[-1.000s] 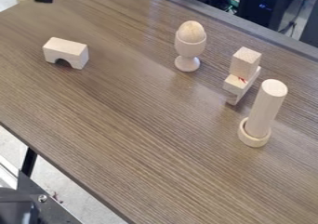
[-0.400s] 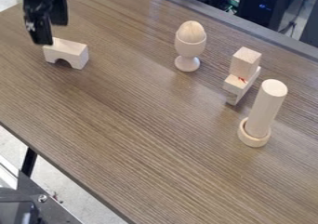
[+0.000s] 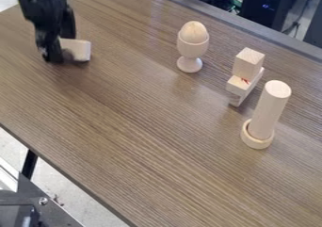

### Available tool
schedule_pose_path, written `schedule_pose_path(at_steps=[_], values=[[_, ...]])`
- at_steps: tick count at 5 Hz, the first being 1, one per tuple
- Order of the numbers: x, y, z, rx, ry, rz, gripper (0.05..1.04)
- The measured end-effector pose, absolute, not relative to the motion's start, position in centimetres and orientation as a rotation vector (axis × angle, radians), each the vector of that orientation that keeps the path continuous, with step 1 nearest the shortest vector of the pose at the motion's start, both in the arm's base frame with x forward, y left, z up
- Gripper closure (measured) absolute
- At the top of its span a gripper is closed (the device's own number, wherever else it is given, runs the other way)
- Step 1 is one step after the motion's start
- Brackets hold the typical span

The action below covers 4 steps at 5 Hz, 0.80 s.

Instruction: Move the arch to the right and lay down

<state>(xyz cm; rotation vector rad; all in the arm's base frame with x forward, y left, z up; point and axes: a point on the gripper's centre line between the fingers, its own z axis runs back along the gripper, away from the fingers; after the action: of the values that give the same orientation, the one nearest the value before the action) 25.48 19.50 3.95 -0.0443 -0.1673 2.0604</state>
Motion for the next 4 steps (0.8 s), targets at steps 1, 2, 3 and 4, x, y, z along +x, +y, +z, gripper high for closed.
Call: schedule_pose_path(at_steps=[1, 2, 3, 4], values=[[25.5, 19.2, 3.2, -0.076, -0.197, 2.079, 0.085], [25.6, 19.3, 3.2, -0.092, -0.207, 2.096, 0.085], [25.5, 19.4, 3.4, -0.108, -0.194, 2.125, 0.121], [26.0, 19.6, 4.4, -0.156, -0.212, 2.144, 0.398]])
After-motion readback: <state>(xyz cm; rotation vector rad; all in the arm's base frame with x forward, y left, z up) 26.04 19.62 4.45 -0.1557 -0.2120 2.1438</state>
